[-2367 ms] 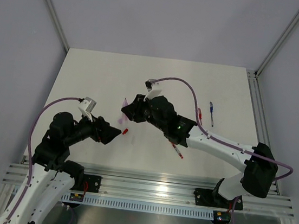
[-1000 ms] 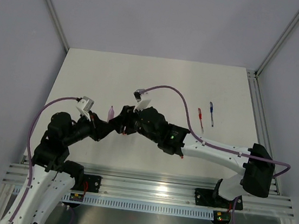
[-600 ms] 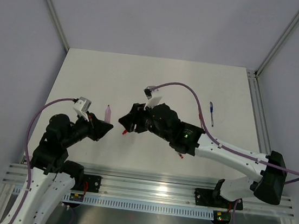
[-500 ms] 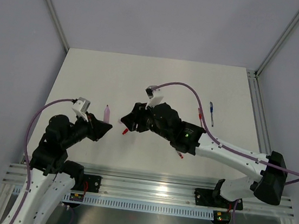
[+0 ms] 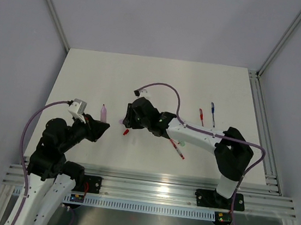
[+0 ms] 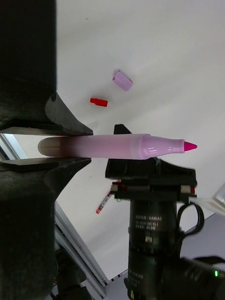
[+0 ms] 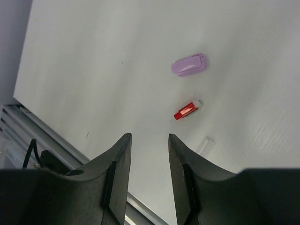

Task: Insert the pens into the pen caps

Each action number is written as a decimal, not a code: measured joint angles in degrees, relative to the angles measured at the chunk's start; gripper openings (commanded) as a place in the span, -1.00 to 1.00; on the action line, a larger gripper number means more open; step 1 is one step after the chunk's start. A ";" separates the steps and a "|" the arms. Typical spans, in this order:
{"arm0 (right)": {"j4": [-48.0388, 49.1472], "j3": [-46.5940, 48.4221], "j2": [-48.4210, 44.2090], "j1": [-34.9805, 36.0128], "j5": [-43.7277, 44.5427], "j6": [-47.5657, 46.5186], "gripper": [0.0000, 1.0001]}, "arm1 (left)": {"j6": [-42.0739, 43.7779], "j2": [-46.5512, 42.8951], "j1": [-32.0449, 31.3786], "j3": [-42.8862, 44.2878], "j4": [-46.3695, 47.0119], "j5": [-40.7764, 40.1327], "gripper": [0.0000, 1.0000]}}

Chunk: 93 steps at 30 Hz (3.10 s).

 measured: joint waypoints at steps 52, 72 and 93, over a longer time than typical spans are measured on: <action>-17.84 38.36 37.00 -3.34 2.60 0.28 0.07 | 0.02 -2.45 -2.73 0.24 -1.70 -2.56 -1.00; -15.56 27.65 30.95 -5.73 7.67 -9.29 -0.40 | 0.02 -2.43 -2.78 0.31 -1.75 -2.84 -1.00; -16.63 16.02 23.21 -11.89 5.66 -19.08 -0.13 | -0.02 -1.60 -2.78 0.31 -1.53 -2.36 -1.00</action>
